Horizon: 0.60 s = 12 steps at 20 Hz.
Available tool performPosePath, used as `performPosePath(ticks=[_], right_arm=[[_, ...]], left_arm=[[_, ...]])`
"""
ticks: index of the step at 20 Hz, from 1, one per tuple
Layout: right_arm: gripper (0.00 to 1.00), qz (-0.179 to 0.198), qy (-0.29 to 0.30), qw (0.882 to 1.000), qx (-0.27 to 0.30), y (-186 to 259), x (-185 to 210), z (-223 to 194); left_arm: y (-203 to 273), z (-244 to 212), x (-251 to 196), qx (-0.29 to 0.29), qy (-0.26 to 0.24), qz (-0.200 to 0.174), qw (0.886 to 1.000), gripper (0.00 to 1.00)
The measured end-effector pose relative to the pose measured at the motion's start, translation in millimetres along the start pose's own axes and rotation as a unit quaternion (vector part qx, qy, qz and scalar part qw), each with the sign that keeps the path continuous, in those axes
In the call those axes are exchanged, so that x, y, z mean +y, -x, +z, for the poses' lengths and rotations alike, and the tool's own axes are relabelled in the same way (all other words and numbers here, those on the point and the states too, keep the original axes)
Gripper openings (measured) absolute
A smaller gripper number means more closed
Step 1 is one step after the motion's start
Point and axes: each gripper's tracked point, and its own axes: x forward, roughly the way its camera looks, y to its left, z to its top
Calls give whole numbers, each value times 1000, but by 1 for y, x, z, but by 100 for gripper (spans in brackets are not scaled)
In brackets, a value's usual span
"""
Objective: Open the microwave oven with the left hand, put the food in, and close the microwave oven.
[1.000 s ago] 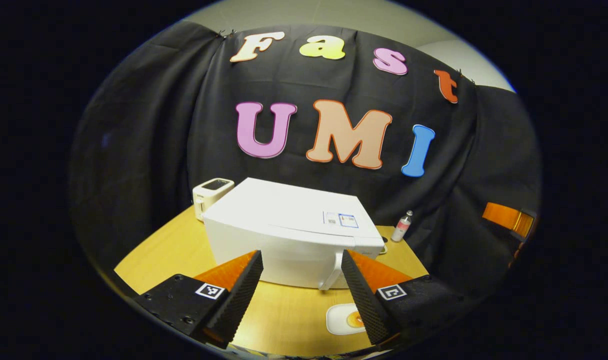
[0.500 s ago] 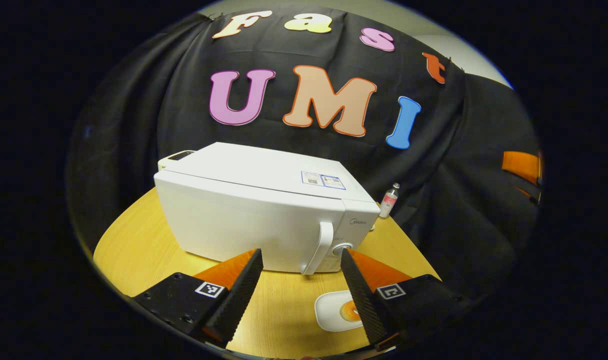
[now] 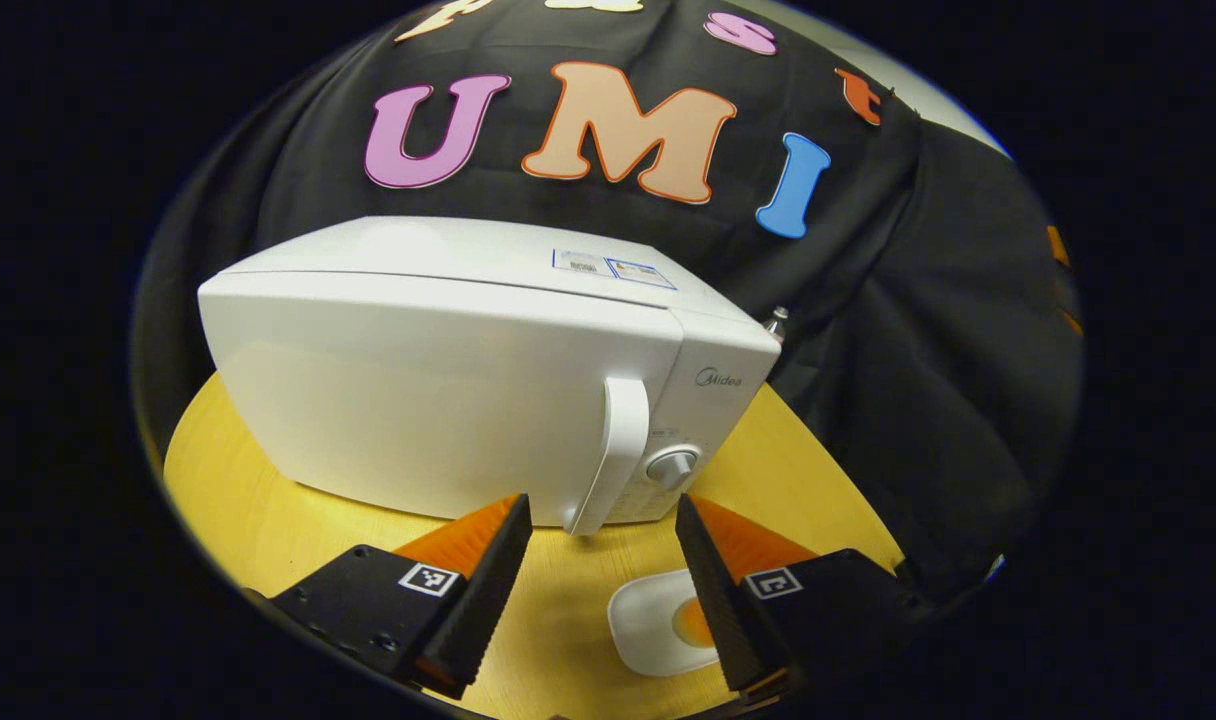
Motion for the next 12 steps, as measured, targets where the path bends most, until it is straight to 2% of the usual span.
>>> performPosePath(ticks=[3,5,6,8,9,10,12], right_arm=[[99,-7,3,1000,1,-1,-3,1],[99,-11,1,1000,2,-1,-4,1],[99,-13,0,1000,3,-1,-6,0],[99,-22,7,1000,5,-3,-10,-2],[99,-25,11,1000,5,-2,-12,-2],[99,-27,15,1000,5,-2,-13,-3],[99,-27,15,999,9,-2,-14,-5]], left_arm=[[-20,-7,1,13,-13,4,1000,76],[-31,-10,1,18,-24,9,1000,76],[-36,-9,0,20,-27,10,999,66],[-43,-9,-1,20,-34,10,999,63],[-45,-9,0,22,-42,15,999,43],[-47,-8,3,22,-52,21,998,47],[-49,-9,5,28,-63,26,997,36]])
